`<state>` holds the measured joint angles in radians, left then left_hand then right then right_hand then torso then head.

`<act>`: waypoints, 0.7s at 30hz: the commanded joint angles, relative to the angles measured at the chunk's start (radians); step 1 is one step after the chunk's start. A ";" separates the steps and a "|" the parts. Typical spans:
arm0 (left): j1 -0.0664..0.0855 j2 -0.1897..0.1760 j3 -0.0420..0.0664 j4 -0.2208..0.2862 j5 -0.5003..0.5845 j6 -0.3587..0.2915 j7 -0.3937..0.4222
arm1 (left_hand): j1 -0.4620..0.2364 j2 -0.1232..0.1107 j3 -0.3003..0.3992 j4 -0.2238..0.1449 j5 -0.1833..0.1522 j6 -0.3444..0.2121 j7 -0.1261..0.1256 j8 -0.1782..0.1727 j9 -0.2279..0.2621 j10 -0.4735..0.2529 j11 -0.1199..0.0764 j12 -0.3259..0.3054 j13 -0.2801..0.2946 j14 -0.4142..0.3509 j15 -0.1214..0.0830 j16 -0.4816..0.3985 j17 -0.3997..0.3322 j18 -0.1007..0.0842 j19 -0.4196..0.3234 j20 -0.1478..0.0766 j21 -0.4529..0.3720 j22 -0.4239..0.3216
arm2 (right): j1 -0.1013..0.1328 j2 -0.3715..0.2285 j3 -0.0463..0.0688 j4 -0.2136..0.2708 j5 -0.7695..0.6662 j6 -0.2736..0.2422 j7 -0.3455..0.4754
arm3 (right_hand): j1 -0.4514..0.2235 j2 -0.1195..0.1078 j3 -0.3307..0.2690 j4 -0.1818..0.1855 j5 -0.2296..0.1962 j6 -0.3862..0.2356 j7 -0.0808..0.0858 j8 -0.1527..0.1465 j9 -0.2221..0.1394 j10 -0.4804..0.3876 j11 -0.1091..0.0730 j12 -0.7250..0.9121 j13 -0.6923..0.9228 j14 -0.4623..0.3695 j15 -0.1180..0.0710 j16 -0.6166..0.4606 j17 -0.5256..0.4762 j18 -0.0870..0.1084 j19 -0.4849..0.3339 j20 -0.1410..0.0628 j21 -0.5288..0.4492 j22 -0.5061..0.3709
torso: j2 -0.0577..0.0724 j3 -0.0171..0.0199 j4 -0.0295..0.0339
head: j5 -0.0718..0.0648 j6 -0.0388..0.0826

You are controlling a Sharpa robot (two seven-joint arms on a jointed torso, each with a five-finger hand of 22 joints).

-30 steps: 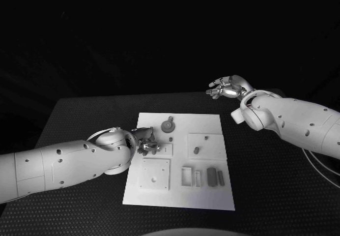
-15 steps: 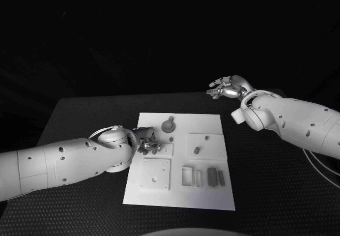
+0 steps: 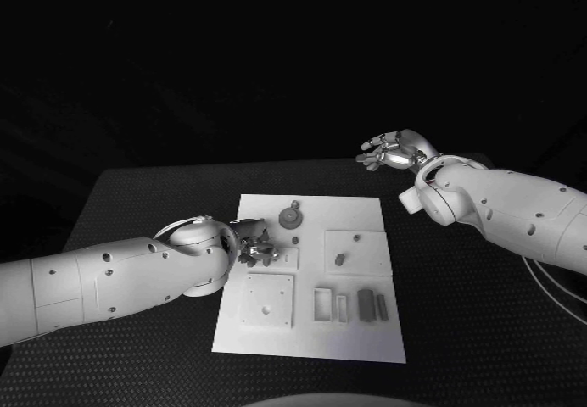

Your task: Assemble the parts on the task board

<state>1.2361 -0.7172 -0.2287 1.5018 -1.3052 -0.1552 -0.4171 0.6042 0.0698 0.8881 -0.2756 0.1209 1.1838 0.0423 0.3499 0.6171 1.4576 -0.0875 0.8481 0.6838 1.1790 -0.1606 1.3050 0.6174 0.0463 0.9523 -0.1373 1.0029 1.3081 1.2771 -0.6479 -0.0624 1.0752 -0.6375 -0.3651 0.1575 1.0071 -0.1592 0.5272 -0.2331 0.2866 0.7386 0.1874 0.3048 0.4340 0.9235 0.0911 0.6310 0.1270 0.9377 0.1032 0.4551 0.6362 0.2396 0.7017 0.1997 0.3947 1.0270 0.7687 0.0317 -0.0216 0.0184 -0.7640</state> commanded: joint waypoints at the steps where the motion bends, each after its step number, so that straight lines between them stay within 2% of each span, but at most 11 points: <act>1: -0.014 0.003 -0.011 -0.004 0.007 0.050 -0.018 | 0.032 0.039 -0.001 -0.003 0.009 0.049 -0.044 0.001 -0.001 -0.032 -0.025 0.006 0.001 0.001 -0.001 0.004 -0.002 -0.003 0.007 -0.112 0.005 0.019 | 0.000 0.001 0.000 0.001 0.000 0.012 0.009 | -0.011 0.000 -0.008 0.000 0.006 0.016 0.019 0.005 -0.002 -0.118 0.077 0.004 -0.001 -0.002 0.005 -0.007 0.001 -0.011 0.002 0.002 -0.005 0.002 | 0.000 -0.0004 0.0002 | 0.000 0.001; 6: -0.014 0.000 -0.010 -0.003 0.019 0.053 -0.016 | 0.031 0.040 -0.001 -0.004 0.010 0.050 -0.044 0.001 -0.001 -0.032 -0.025 0.007 0.001 0.001 -0.001 0.005 -0.002 -0.003 0.007 -0.112 0.005 0.019 | 0.000 0.001 0.000 0.000 0.000 0.013 0.009 | -0.011 0.000 -0.008 0.000 0.006 0.016 0.019 0.005 -0.002 -0.118 0.077 0.005 -0.002 -0.002 0.005 -0.007 0.002 -0.011 0.002 0.002 -0.005 0.002 | 0.001 -0.0014 -0.0003 | -0.001 0.002; 21: -0.014 -0.004 -0.008 -0.003 0.049 0.067 -0.012 | 0.033 0.039 0.001 -0.006 0.018 0.050 -0.045 0.001 -0.001 -0.033 -0.025 0.010 0.001 0.000 0.000 0.007 -0.002 -0.002 0.006 -0.112 0.006 0.019 | 0.000 0.002 0.000 -0.001 0.000 0.013 0.009 | -0.011 0.001 -0.008 0.000 0.005 0.016 0.019 0.005 -0.002 -0.118 0.077 0.005 -0.003 -0.001 0.005 -0.007 0.002 -0.011 0.002 0.002 -0.006 0.003 | 0.000 -0.0009 0.0018 | -0.004 0.001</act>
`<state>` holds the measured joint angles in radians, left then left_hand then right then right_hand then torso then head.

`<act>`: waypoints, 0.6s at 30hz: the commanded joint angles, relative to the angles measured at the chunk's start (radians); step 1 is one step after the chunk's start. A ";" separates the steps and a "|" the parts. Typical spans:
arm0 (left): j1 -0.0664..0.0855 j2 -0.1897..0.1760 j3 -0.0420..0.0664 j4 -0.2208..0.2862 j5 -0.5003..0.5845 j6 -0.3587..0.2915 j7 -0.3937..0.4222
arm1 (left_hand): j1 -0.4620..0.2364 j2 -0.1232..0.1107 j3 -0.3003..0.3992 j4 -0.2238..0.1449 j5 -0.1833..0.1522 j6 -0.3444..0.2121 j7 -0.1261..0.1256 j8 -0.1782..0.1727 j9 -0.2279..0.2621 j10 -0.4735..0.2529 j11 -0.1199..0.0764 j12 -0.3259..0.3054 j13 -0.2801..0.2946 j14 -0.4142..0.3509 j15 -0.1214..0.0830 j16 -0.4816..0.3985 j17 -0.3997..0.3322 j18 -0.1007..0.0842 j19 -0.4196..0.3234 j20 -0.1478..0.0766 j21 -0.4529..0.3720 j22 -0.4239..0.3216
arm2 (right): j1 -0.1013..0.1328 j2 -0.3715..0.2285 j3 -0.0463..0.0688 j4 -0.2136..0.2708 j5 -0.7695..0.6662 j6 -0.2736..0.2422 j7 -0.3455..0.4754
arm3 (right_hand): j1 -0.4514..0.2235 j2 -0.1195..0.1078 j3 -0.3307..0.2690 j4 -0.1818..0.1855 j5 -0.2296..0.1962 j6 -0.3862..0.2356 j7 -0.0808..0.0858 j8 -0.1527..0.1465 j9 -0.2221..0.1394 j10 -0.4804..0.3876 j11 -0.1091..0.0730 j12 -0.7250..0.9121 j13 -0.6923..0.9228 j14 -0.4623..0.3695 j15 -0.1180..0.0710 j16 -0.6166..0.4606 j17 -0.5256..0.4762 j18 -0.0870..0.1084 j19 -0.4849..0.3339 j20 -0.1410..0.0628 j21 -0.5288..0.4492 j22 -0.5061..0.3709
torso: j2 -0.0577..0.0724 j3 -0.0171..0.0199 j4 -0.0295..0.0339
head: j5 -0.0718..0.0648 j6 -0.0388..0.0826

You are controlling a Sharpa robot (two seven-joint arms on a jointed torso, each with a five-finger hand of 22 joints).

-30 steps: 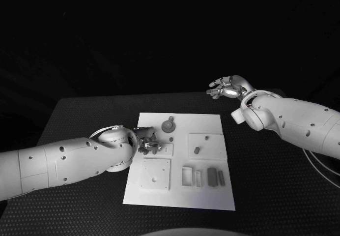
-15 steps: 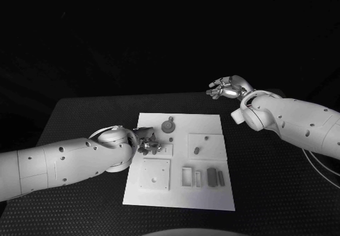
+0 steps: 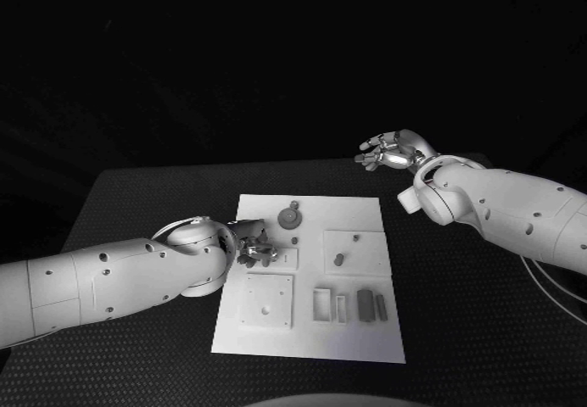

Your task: Assemble the parts on the task board

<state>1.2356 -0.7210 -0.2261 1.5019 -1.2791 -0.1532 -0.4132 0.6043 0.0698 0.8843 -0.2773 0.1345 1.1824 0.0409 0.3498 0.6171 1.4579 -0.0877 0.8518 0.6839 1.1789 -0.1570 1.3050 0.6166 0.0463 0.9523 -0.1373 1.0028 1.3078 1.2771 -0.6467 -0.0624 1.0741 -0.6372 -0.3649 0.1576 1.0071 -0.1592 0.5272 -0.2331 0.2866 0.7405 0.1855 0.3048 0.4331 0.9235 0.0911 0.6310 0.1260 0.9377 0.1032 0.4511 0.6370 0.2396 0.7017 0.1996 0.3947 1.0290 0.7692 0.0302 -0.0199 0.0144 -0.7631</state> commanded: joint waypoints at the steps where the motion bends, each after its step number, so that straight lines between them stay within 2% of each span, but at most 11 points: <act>1: -0.013 0.000 -0.011 -0.003 0.021 0.065 -0.016 | 0.033 0.038 0.005 -0.004 0.005 0.052 -0.043 0.001 -0.001 -0.033 -0.025 0.006 0.000 0.000 -0.004 0.007 -0.002 -0.002 0.006 -0.112 0.007 0.019 | 0.000 0.001 0.000 0.000 -0.001 0.012 0.009 | -0.011 0.001 -0.008 0.000 0.005 0.014 0.021 0.005 -0.002 -0.118 0.077 0.005 -0.002 -0.001 0.005 -0.004 0.001 -0.011 0.002 0.002 -0.006 0.001 | 0.000 0.0006 -0.0001 | 0.000 0.000; 11: -0.013 0.001 -0.010 -0.007 0.031 0.073 -0.015 | 0.035 0.038 0.005 -0.005 0.014 0.054 -0.044 0.002 0.000 -0.033 -0.026 0.010 0.001 0.000 -0.004 0.009 -0.002 -0.002 0.006 -0.112 0.008 0.019 | 0.000 0.001 0.000 0.001 -0.001 0.012 0.009 | -0.011 0.001 -0.008 0.000 0.005 0.014 0.021 0.005 -0.002 -0.118 0.077 0.005 -0.003 -0.001 0.005 -0.004 0.002 -0.011 0.003 0.002 -0.007 0.002 | 0.000 0.0008 -0.0006 | 0.002 0.000; 18: -0.012 0.002 -0.001 -0.011 0.057 0.090 -0.017 | 0.036 0.037 0.006 -0.006 0.021 0.055 -0.044 0.003 0.000 -0.033 -0.026 0.013 0.001 0.001 -0.004 0.012 -0.002 -0.002 0.006 -0.112 0.010 0.019 | 0.000 0.001 0.000 -0.001 -0.001 0.012 0.009 | -0.011 0.001 -0.008 -0.001 0.005 0.014 0.021 0.005 -0.002 -0.118 0.077 0.006 -0.003 -0.001 0.005 -0.004 0.002 -0.011 0.003 0.002 -0.007 0.002 | 0.000 0.0009 -0.0021 | 0.003 -0.001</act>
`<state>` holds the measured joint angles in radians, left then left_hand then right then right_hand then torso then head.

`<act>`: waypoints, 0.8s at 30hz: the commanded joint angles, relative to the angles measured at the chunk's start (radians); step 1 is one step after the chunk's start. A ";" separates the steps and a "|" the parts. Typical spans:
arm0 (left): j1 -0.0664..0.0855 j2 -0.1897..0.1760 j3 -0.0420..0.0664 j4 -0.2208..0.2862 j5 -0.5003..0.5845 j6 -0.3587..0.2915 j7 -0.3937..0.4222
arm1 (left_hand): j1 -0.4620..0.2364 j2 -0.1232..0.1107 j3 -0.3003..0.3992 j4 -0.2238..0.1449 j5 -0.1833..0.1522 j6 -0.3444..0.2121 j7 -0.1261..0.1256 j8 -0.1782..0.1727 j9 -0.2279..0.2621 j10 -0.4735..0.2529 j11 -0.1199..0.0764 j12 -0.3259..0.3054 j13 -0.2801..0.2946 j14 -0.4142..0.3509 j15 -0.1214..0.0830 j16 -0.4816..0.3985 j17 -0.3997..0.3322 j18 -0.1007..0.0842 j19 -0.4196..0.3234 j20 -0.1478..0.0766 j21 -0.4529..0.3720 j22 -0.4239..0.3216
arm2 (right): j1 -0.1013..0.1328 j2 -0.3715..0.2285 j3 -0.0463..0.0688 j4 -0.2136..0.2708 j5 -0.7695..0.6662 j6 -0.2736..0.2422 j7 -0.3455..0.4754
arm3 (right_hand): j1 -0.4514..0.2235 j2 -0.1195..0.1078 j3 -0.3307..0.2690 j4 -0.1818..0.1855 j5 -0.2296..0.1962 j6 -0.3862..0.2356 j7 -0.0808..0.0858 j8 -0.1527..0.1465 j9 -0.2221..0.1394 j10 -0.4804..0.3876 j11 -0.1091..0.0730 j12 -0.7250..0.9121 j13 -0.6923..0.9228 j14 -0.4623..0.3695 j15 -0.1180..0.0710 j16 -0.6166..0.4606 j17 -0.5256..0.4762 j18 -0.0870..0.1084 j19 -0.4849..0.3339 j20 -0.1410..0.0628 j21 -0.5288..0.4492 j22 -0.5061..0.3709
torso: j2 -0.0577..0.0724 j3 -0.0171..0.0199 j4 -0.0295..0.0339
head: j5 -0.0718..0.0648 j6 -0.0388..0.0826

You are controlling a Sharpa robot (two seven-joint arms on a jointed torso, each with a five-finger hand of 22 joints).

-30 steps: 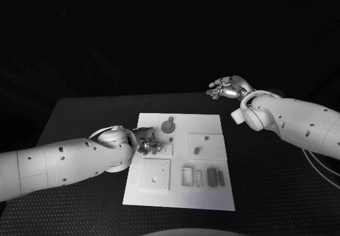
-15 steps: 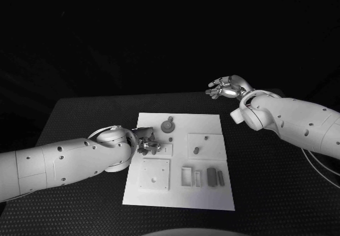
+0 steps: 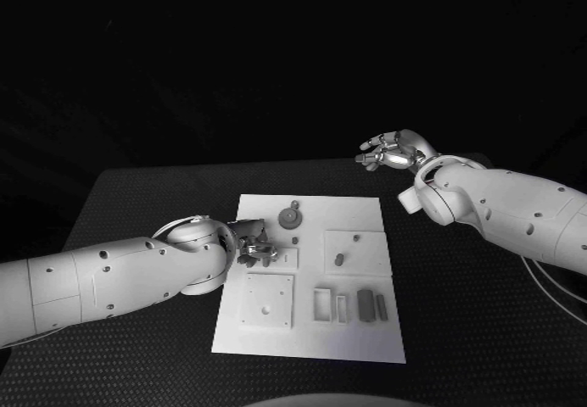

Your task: Assemble the parts on the task board

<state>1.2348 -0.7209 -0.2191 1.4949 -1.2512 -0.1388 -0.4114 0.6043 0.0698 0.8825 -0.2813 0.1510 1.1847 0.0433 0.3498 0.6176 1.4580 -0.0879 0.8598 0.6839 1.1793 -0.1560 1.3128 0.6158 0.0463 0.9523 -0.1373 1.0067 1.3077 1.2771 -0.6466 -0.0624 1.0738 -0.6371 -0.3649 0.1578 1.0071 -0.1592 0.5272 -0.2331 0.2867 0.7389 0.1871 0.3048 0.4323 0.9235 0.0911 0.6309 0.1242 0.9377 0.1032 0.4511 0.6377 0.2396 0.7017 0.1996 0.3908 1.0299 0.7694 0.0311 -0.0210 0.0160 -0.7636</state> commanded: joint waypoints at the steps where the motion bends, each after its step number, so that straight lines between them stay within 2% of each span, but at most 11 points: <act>1: -0.011 0.002 -0.007 -0.007 0.029 0.081 -0.019 | 0.037 0.037 0.007 -0.002 0.007 0.053 -0.047 0.003 0.000 -0.033 -0.026 0.006 0.001 0.000 -0.004 0.005 -0.001 -0.002 0.007 -0.112 0.006 0.020 | 0.000 0.001 0.000 -0.001 -0.001 0.012 0.009 | -0.011 0.001 -0.008 -0.001 0.005 0.015 0.019 0.005 -0.001 -0.118 0.077 0.006 -0.001 -0.001 0.005 -0.004 0.001 -0.011 0.003 0.002 -0.004 0.001 | 0.000 0.0005 -0.0011 | 0.001 0.000; 13: 0.004 0.016 -0.006 -0.026 0.059 0.125 -0.023 | 0.038 0.036 0.007 -0.002 0.012 0.053 -0.047 0.003 0.000 -0.033 -0.027 0.007 0.001 0.000 -0.004 0.006 -0.001 -0.001 0.006 -0.112 0.007 0.020 | 0.000 0.004 0.000 -0.002 -0.001 0.012 0.009 | -0.010 0.001 -0.008 -0.001 0.005 0.015 0.019 0.005 -0.002 -0.118 0.077 0.006 -0.002 -0.001 0.005 -0.005 0.002 -0.011 0.003 0.001 -0.004 0.002 | 0.000 0.0007 -0.0013 | 0.000 -0.001; 24: 0.014 0.020 -0.005 -0.032 0.107 0.128 -0.024 | 0.038 0.039 0.006 -0.002 0.021 0.053 -0.047 0.004 0.001 -0.034 -0.027 0.011 0.001 0.000 -0.004 0.008 -0.002 -0.001 0.006 -0.112 0.009 0.020 | 0.000 0.005 0.000 -0.004 -0.001 0.013 0.009 | -0.009 0.002 -0.008 -0.002 0.005 0.015 0.019 0.005 -0.002 -0.118 0.077 0.006 -0.003 -0.001 0.005 -0.005 0.002 -0.011 0.003 0.001 -0.005 0.003 | -0.001 0.0004 -0.0001 | -0.002 -0.001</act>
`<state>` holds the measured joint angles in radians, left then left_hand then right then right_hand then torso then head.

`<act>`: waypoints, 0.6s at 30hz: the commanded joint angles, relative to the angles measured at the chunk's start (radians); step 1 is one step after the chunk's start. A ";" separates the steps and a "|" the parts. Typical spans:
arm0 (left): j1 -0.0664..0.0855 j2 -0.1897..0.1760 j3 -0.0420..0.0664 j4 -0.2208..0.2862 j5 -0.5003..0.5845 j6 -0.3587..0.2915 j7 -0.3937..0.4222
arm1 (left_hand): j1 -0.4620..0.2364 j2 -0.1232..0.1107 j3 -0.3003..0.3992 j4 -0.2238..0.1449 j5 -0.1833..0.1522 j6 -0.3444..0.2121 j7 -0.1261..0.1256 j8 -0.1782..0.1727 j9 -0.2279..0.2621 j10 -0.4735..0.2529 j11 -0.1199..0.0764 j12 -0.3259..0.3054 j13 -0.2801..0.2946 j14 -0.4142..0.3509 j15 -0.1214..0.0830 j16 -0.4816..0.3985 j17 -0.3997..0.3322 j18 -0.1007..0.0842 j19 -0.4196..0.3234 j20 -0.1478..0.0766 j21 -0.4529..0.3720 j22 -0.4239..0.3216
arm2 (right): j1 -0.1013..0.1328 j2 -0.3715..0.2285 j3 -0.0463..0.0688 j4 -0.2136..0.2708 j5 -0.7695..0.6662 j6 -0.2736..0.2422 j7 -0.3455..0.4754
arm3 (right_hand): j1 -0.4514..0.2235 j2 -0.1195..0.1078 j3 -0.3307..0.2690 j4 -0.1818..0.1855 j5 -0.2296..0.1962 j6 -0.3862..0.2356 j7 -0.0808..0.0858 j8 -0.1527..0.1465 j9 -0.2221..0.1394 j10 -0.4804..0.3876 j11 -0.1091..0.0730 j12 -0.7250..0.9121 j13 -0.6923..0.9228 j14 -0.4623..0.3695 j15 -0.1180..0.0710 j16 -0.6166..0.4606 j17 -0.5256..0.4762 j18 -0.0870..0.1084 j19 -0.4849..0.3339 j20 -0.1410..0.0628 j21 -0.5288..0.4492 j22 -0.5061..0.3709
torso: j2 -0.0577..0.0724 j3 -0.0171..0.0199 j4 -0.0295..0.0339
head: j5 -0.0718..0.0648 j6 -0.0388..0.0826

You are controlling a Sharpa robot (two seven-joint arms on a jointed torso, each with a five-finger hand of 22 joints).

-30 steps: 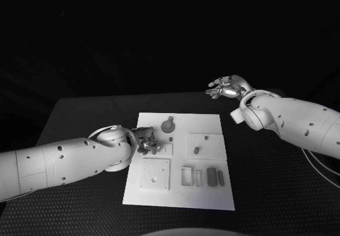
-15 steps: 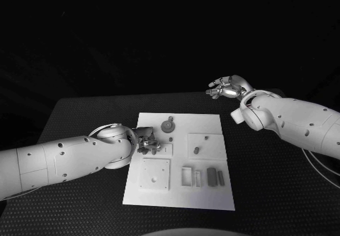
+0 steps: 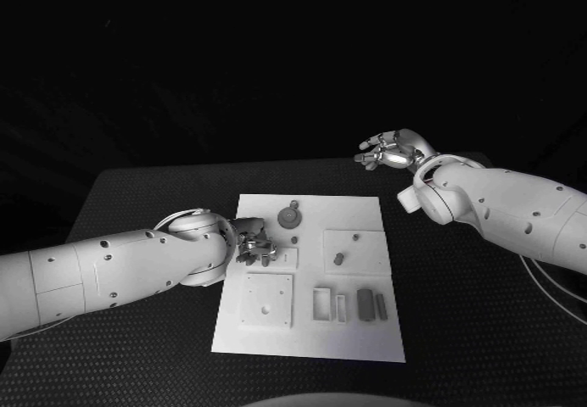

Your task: Assemble the parts on the task board

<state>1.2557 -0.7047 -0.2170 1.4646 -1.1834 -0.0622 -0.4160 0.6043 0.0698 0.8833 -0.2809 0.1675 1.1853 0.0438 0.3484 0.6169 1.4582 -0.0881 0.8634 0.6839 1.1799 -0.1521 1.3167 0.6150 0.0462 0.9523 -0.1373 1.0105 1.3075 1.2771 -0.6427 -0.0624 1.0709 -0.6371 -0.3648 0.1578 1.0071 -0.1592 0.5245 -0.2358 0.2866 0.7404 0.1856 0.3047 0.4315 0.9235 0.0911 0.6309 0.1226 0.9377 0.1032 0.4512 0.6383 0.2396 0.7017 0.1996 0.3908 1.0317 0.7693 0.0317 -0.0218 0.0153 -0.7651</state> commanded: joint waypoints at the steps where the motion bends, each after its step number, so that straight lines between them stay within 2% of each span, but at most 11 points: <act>1: -0.006 0.004 -0.007 -0.003 0.052 0.051 -0.019 | 0.037 0.040 0.005 -0.002 0.006 0.053 -0.048 0.006 0.002 -0.034 -0.027 0.007 0.001 -0.001 -0.008 0.004 -0.001 -0.001 0.005 -0.111 0.005 0.020 | 0.000 0.001 0.000 -0.001 -0.001 0.014 0.009 | -0.009 0.002 -0.005 0.001 0.005 0.014 0.021 0.005 -0.001 -0.118 0.077 0.007 -0.001 -0.001 0.005 -0.005 0.002 -0.011 0.003 0.001 -0.005 0.001 | 0.000 -0.0004 0.0008 | -0.002 0.001; 7: -0.001 0.005 -0.005 -0.008 0.097 0.039 -0.020 | 0.028 0.049 0.000 -0.005 0.023 0.054 -0.048 0.007 0.003 -0.036 -0.027 0.013 0.001 -0.002 -0.008 0.008 -0.002 -0.002 0.004 -0.110 0.007 0.020 | 0.000 0.004 0.000 -0.004 -0.001 0.015 0.009 | -0.009 0.002 -0.005 0.001 0.005 0.014 0.021 0.006 -0.002 -0.118 0.077 0.007 -0.002 -0.001 0.005 -0.005 0.002 -0.011 0.003 0.001 -0.006 0.001 | 0.000 -0.0004 0.0019 | -0.002 0.000; 10: -0.001 0.006 0.010 -0.013 0.124 0.033 -0.019 | 0.018 0.057 -0.003 -0.005 0.026 0.054 -0.048 0.007 0.003 -0.037 -0.026 0.015 0.001 -0.002 -0.008 0.009 -0.003 -0.002 0.003 -0.110 0.008 0.020 | 0.000 0.004 0.000 -0.005 -0.001 0.014 0.009 | -0.008 0.002 -0.005 0.001 0.005 0.014 0.021 0.006 -0.002 -0.118 0.077 0.007 -0.002 -0.001 0.005 -0.005 0.002 -0.011 0.003 0.001 -0.006 0.002 | 0.000 -0.0006 0.0019 | -0.001 0.001; 11: -0.001 0.006 0.011 -0.013 0.134 0.031 -0.019 | 0.016 0.059 -0.004 -0.006 0.026 0.054 -0.048 0.007 0.003 -0.038 -0.026 0.016 0.001 -0.003 -0.008 0.009 -0.004 -0.002 0.002 -0.110 0.008 0.019 | 0.000 0.004 0.000 -0.005 -0.001 0.015 0.009 | -0.008 0.002 -0.005 0.000 0.005 0.014 0.020 0.006 -0.002 -0.118 0.077 0.007 -0.002 -0.001 0.005 -0.005 0.002 -0.011 0.003 0.001 -0.006 0.002 | 0.000 -0.0006 0.0017 | -0.001 0.001; 18: 0.003 0.006 0.014 -0.014 0.146 0.040 -0.022 | -0.008 0.074 -0.007 -0.007 0.022 0.053 -0.047 0.007 0.004 -0.040 -0.026 0.020 0.000 -0.004 -0.009 0.011 -0.006 -0.001 0.000 -0.110 0.010 0.019 | 0.000 0.004 0.000 -0.005 -0.001 0.014 0.009 | -0.006 0.002 -0.004 -0.001 0.004 0.014 0.020 0.006 -0.002 -0.119 0.077 0.007 -0.003 -0.001 0.005 -0.006 0.002 -0.011 0.003 0.001 -0.007 0.002 | -0.001 -0.0003 0.0016 | -0.001 0.001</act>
<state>1.2579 -0.7015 -0.2033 1.4494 -1.0721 -0.0452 -0.4331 0.5685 0.1056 0.8787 -0.2855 0.1790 1.1844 0.0430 0.3516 0.6198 1.4541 -0.0840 0.8781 0.6840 1.1759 -0.1524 1.3244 0.6097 0.0463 0.9523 -0.1373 1.0144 1.3074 1.2771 -0.6392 -0.0624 1.0658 -0.6369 -0.3641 0.1577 1.0072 -0.1592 0.5245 -0.2358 0.2866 0.7389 0.1871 0.3047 0.4306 0.9235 0.0911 0.6348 0.1209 0.9377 0.1032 0.4511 0.6391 0.2396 0.7017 0.1996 0.3908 1.0326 0.7689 0.0311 -0.0199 0.0137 -0.7637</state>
